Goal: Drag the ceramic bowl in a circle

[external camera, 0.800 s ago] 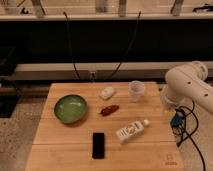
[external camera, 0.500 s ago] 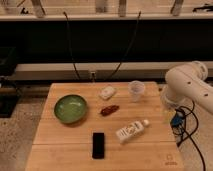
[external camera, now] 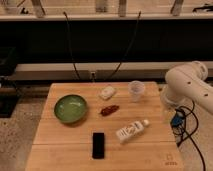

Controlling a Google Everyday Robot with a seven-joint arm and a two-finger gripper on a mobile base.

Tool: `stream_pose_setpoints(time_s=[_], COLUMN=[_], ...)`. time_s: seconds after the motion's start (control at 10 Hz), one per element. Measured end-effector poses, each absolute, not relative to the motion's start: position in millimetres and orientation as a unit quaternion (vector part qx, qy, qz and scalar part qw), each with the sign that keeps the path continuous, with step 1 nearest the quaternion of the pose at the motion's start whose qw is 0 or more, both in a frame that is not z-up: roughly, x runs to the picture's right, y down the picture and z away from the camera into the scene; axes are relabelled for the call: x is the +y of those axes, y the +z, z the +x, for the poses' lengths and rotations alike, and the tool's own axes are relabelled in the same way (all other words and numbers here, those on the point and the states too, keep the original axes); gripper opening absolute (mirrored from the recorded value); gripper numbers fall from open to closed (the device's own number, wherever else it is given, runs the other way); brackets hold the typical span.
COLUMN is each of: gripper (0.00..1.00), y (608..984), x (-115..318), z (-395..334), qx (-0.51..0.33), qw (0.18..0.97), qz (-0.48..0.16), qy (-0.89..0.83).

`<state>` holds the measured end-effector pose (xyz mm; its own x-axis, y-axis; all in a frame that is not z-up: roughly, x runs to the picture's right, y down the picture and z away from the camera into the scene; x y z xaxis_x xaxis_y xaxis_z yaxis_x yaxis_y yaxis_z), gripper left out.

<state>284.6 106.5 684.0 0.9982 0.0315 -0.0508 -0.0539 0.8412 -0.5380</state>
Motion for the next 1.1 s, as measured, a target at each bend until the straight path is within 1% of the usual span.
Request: stream_pose_setpoints(time_s=[0.8,1.1], gripper=[0.80,0.80], y=[684.2,690.4], x=[106.9,96.5], z=[284.0,248.6], qx=[0.021,0.028], qw=[0.959,0.961], qz=[-0.281,-0.273], qy=[0.021,-0.013])
